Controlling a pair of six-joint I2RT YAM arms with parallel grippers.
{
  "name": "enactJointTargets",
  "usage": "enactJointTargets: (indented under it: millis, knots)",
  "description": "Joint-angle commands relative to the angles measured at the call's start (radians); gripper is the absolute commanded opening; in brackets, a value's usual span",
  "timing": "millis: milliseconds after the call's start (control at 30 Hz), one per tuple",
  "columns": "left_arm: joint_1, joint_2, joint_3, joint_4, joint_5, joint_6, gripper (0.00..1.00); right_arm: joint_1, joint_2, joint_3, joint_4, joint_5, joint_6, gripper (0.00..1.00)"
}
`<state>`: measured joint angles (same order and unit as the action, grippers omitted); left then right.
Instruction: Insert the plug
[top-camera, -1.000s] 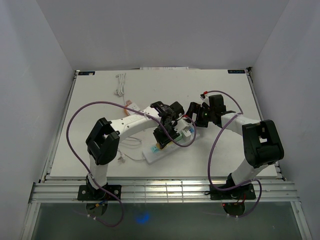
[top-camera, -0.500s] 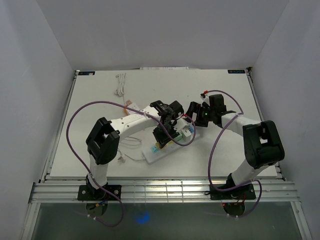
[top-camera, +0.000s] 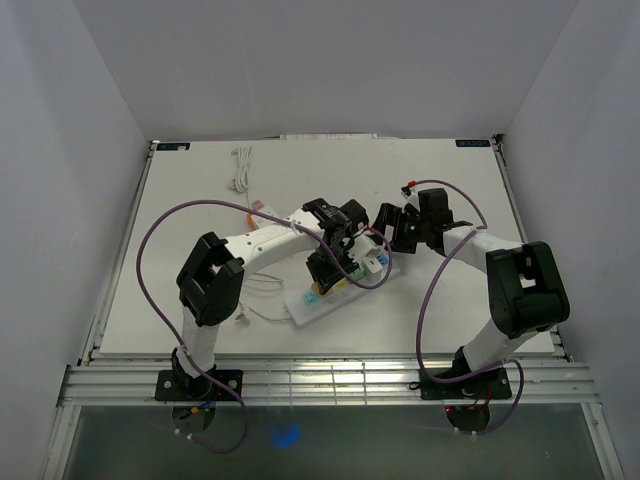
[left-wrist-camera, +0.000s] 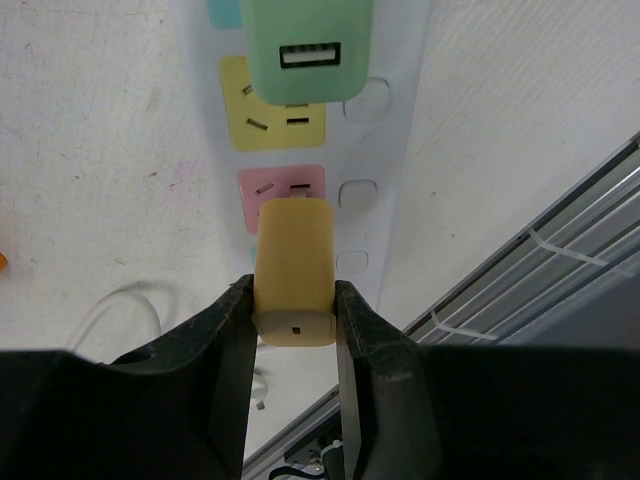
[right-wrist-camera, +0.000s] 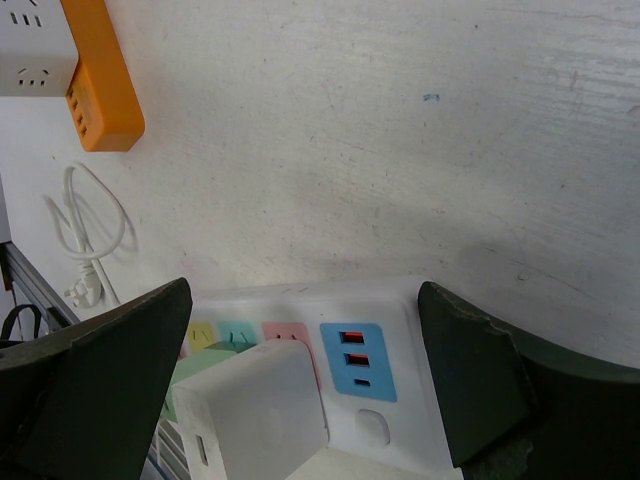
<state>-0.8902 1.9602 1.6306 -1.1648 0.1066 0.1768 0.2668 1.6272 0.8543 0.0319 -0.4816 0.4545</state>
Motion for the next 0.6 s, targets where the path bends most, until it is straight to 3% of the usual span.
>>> enactJointTargets:
  millis: [0,567]
  knots:
    - [0.005,0.031,0.051,-0.001,0.008,-0.002,0.0,0.002,-0.036,0.006,-0.004,-0.003,-0.025,1.0]
    - [-0.09,0.077,0.078,-0.026,-0.199,-0.069,0.0,-0.009,-0.036,0.011,-0.029,0.02,-0.027,1.0]
